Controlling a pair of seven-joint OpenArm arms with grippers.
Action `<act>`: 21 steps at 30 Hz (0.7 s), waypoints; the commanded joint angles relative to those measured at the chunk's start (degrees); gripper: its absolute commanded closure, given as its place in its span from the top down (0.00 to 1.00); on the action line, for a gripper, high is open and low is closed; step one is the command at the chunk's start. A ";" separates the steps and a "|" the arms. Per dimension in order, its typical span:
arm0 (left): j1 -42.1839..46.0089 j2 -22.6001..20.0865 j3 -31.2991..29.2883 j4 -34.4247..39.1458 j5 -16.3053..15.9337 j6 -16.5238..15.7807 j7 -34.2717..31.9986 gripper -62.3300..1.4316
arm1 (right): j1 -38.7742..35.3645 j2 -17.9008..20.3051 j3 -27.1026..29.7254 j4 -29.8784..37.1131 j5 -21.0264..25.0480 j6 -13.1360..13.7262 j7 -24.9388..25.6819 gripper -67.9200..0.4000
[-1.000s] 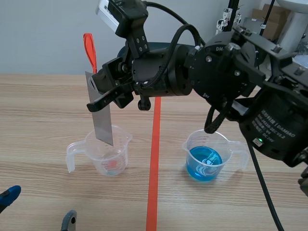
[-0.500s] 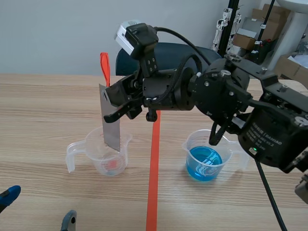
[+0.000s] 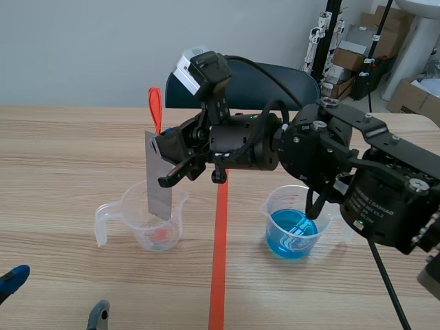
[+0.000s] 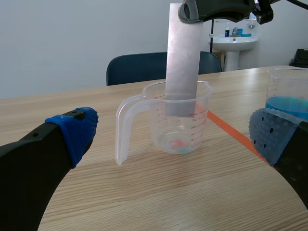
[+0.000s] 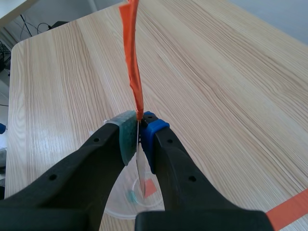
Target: Do the redox reaction experiment. put the plate into the left beaker
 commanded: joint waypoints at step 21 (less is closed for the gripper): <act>0.11 -0.20 -0.26 0.96 -0.37 -0.13 -0.59 1.00 | -1.40 -2.71 0.63 -1.05 -5.29 0.59 4.70 0.01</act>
